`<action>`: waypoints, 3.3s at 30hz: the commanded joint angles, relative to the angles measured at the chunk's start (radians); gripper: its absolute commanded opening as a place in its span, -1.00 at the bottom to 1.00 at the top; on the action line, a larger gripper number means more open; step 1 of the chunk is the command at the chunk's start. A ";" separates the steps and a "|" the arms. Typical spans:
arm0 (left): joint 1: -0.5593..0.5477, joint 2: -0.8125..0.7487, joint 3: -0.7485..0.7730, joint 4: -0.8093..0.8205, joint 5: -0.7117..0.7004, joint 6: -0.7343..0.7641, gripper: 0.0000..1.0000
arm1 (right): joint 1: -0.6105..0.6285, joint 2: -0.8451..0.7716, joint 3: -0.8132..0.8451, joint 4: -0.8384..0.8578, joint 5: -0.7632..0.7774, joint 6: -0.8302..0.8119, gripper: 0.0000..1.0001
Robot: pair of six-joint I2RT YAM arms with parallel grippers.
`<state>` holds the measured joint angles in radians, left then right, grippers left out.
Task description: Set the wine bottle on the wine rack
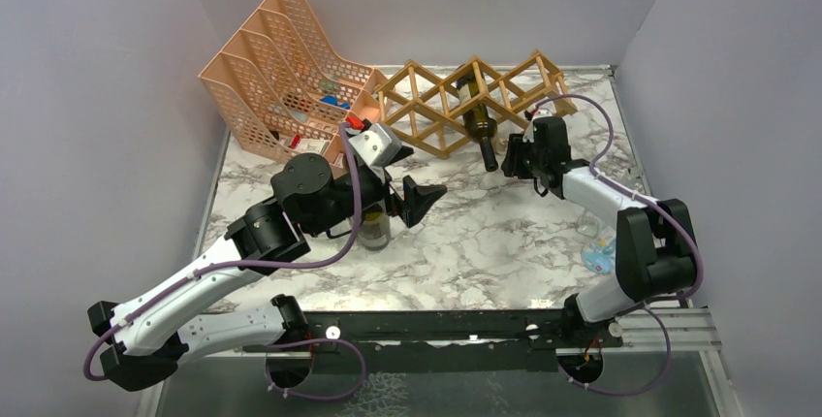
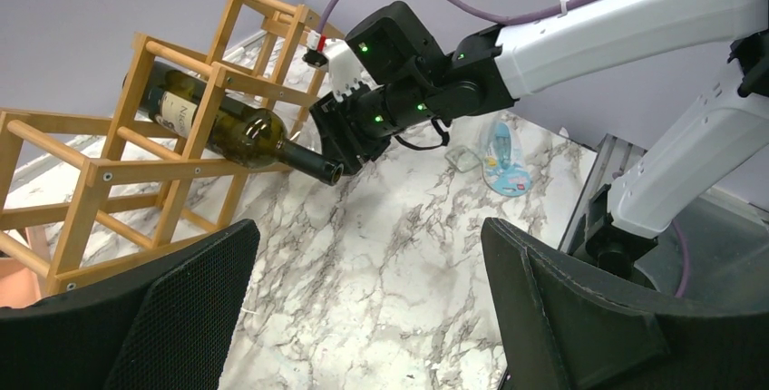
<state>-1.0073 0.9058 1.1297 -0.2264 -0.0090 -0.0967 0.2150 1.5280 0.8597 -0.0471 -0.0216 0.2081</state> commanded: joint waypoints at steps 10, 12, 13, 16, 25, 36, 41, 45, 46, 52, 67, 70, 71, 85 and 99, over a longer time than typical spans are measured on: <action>0.001 0.013 0.055 -0.056 -0.070 -0.009 0.98 | 0.001 -0.201 0.068 -0.162 0.042 0.003 0.64; 0.001 0.012 0.061 -0.068 -0.080 -0.003 0.98 | 0.001 -0.258 0.094 -0.216 0.063 0.005 0.62; 0.001 0.009 0.060 -0.072 -0.083 0.000 0.98 | 0.001 -0.285 0.107 -0.251 0.077 0.003 0.61; 0.001 -0.002 0.051 -0.074 -0.098 0.009 0.98 | 0.001 -0.380 0.148 -0.354 0.132 0.019 0.57; 0.001 -0.037 -0.007 -0.041 -0.133 0.060 0.98 | 0.001 -0.582 0.252 -0.592 0.425 0.087 0.55; 0.001 -0.047 -0.048 -0.013 -0.125 0.087 0.98 | 0.001 -0.549 0.336 -0.718 0.882 0.116 0.82; 0.001 -0.049 -0.059 -0.012 -0.123 0.089 0.98 | -0.009 -0.558 0.276 -0.671 0.906 0.152 0.84; 0.001 -0.054 -0.062 -0.016 -0.121 0.092 0.98 | -0.047 -0.536 0.231 -0.693 0.904 0.215 0.84; 0.001 -0.055 -0.064 -0.016 -0.118 0.094 0.98 | -0.059 -0.535 0.220 -0.696 0.905 0.229 0.84; 0.001 -0.054 -0.064 -0.019 -0.114 0.101 0.98 | -0.096 -0.564 0.156 -0.669 0.882 0.251 0.72; 0.001 0.002 -0.046 0.046 -0.014 0.057 0.98 | -0.097 -0.630 0.226 -0.613 0.709 0.090 -0.66; 0.001 0.038 -0.037 0.099 0.045 0.038 0.98 | -0.097 -0.641 0.283 -0.641 0.564 0.067 -0.69; 0.001 0.054 -0.030 0.115 0.067 0.030 0.98 | -0.097 -0.645 0.305 -0.652 0.529 0.064 -0.71; -0.006 0.349 0.022 0.421 0.227 -0.002 0.96 | -0.097 -0.682 0.575 -0.764 0.155 0.055 -0.73; -0.137 0.734 0.201 0.595 0.130 0.266 0.98 | -0.097 -0.702 0.716 -0.878 0.013 0.115 -0.74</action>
<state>-1.1267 1.5723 1.2606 0.2832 0.1768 0.0723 0.1211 0.8536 1.5135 -0.9360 0.0723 0.2916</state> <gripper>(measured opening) 0.987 0.369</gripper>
